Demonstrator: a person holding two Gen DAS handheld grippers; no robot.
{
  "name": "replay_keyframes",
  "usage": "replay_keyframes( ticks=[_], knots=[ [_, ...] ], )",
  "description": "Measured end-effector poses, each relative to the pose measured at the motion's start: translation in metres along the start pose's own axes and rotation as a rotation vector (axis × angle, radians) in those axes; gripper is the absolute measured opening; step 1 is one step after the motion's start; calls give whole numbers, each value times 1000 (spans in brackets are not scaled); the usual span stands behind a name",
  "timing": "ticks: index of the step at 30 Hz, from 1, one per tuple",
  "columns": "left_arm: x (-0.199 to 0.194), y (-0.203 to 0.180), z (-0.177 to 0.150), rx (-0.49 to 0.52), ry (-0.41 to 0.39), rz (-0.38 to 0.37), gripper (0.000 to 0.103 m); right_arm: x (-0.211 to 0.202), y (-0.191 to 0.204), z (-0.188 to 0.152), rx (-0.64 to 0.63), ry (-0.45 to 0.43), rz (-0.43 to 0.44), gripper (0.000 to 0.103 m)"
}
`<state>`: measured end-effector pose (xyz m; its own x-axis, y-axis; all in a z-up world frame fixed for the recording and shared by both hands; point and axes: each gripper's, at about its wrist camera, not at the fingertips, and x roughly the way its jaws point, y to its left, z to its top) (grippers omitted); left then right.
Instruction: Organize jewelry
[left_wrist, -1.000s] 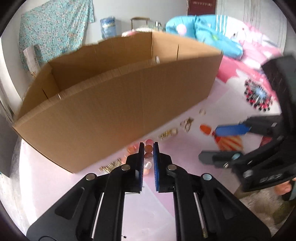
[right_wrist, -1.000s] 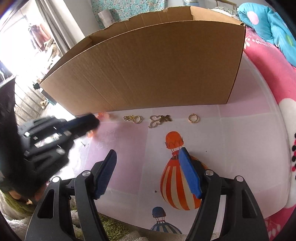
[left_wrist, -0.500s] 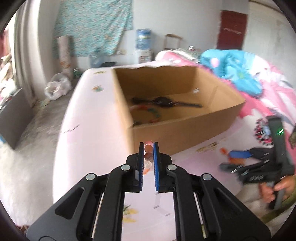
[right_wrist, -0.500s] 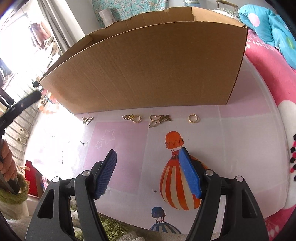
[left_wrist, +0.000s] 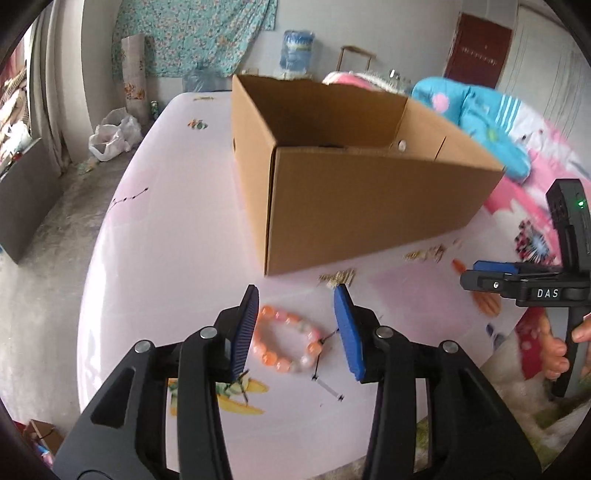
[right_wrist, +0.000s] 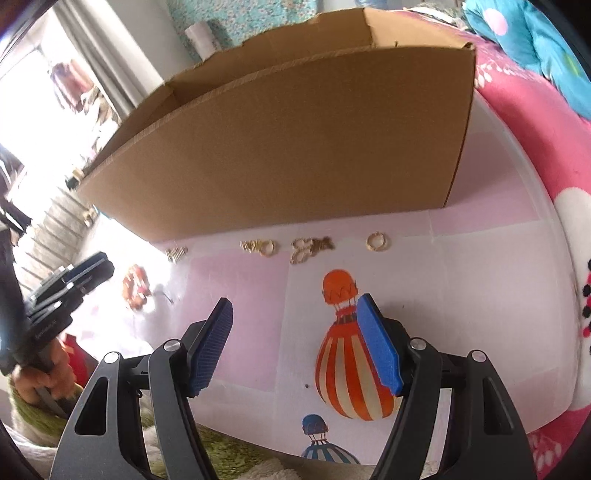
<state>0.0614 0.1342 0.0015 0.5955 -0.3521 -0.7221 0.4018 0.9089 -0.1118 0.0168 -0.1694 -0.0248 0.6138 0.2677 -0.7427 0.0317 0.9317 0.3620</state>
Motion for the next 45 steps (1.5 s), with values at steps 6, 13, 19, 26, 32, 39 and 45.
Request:
replay_keyframes(
  ticks=[6, 13, 19, 26, 32, 39, 45],
  knots=[
    [10, 2, 19, -23, -29, -24, 40, -20, 7, 29, 0, -90, 5, 62],
    [18, 5, 32, -68, -41, -35, 38, -30, 4, 58, 15, -131, -10, 53],
    [26, 8, 40, -102, -58, -55, 38, -22, 4, 67, 7, -115, -27, 52],
    [23, 2, 36, -76, -39, -91, 38, -26, 11, 49, -77, -61, -144, 55],
    [23, -19, 10, -27, 35, -129, 39, -14, 2, 1, -80, 74, -255, 71],
    [32, -41, -13, 45, 70, -61, 39, -3, 5, -30, -124, 88, -395, 92],
    [35, -43, -11, 87, 40, 76, 37, -4, -2, -32, -95, 90, -358, 97]
  ],
)
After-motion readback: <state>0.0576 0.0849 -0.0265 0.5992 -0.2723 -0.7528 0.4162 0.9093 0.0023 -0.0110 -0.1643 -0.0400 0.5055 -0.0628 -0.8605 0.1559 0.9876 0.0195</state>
